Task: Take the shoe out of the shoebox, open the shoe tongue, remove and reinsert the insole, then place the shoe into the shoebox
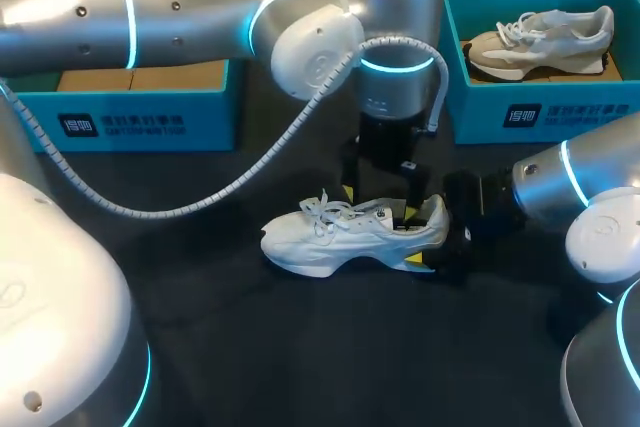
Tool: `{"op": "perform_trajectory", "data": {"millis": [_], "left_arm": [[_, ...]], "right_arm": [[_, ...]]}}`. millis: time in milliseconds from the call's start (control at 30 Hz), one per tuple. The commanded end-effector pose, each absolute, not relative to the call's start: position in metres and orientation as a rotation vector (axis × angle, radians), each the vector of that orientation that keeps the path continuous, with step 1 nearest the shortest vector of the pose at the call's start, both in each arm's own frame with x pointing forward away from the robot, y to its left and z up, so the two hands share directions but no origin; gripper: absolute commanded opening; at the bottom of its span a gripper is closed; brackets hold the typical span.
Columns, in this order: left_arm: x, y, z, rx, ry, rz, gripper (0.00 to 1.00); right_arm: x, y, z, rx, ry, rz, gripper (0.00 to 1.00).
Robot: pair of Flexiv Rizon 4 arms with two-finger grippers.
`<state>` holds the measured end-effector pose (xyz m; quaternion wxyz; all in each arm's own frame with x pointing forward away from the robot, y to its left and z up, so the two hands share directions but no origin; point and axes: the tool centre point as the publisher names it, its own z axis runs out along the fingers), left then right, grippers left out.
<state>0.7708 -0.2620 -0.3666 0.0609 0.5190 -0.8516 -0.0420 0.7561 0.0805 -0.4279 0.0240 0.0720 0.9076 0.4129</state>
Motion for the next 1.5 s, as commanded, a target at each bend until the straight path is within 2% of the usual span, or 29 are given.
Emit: {"op": "perform_trajectory", "data": {"millis": [33, 733, 867, 900, 933, 967, 1033, 1200, 1267, 1500], "left_arm": [[0.77, -0.262, -0.371, 1.588, -2.575, -0.162, 1.0], [0.753, -0.212, -0.337, 1.94, -2.339, -0.204, 0.99], [0.752, -0.209, -0.332, 1.964, -2.288, -0.198, 0.8], [0.752, -0.208, -0.332, 1.968, -2.285, -0.195, 0.79], [0.752, -0.208, -0.331, 1.965, -2.279, -0.184, 0.74], [0.752, -0.207, -0.33, 1.966, -2.273, -0.181, 0.55], [0.752, -0.207, -0.33, 1.954, -2.278, -0.175, 0.36], [0.75, -0.209, -0.323, 1.923, -2.268, -0.152, 0.23], [0.748, -0.209, -0.318, 1.908, -2.259, -0.121, 0.0], [0.746, -0.208, -0.308, 1.855, -2.254, -0.041, 0.0]], "right_arm": [[0.761, 0.08, -0.433, 0.224, 2.808, 1.274, 0.0], [0.761, 0.08, -0.433, 0.224, 2.808, 1.274, 0.0], [0.761, 0.08, -0.433, 0.224, 2.808, 1.274, 0.0], [0.761, 0.08, -0.433, 0.224, 2.808, 1.274, 0.0], [0.761, 0.08, -0.433, 0.224, 2.808, 1.274, 0.0], [0.761, 0.08, -0.433, 0.224, 2.808, 1.274, 0.0], [0.761, 0.08, -0.433, 0.224, 2.808, 1.274, 0.0], [0.761, 0.08, -0.433, 0.224, 2.808, 1.274, 0.0], [0.761, 0.08, -0.433, 0.224, 2.808, 1.274, 0.0], [0.761, 0.08, -0.433, 0.224, 2.808, 1.274, 0.0]]}}
